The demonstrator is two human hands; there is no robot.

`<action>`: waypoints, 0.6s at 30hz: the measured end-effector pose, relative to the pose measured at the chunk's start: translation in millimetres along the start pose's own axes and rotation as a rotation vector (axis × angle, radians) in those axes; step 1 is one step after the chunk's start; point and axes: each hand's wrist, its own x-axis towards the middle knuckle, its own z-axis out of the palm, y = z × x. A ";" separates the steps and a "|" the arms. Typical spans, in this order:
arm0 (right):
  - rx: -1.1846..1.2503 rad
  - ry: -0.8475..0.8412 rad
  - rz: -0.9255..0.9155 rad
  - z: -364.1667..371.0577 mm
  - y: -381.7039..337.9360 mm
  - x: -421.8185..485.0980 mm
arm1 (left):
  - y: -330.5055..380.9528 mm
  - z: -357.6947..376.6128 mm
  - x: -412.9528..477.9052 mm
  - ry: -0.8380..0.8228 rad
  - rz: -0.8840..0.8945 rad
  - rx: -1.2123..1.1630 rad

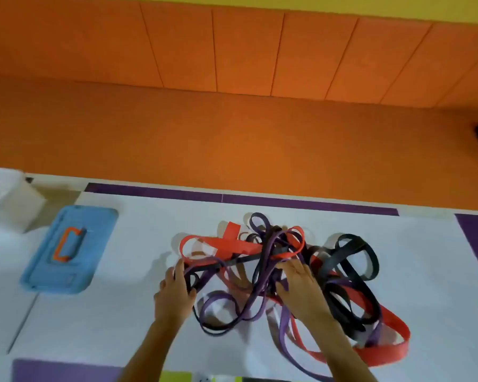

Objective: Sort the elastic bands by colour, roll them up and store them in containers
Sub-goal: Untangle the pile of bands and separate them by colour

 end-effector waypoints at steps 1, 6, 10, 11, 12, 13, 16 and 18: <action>0.001 -0.017 -0.021 1.9 7.5 12.3 | 1.8 2.1 4.1 0.015 -0.021 -0.029; -0.136 -0.249 -0.157 12.2 24.1 54.2 | 1.7 5.1 8.9 -0.064 -0.074 0.051; -0.272 -0.186 -0.125 16.1 22.1 64.6 | 0.6 -7.8 11.5 -0.021 -0.012 -0.060; -0.269 -0.155 -0.099 14.4 23.2 65.9 | -2.0 -11.1 13.2 0.022 0.021 -0.078; -0.270 -0.135 -0.087 13.6 25.3 66.3 | -3.9 -15.3 14.2 0.076 0.053 -0.103; -0.278 -0.131 -0.072 13.9 28.7 65.7 | -6.8 -19.1 14.6 0.115 0.076 -0.142; -0.261 -0.115 -0.016 19.5 39.2 61.7 | -10.5 -32.6 14.8 0.173 0.103 -0.302; -0.214 -0.077 0.037 19.6 43.5 57.9 | -8.6 -41.9 16.6 0.194 0.091 -0.445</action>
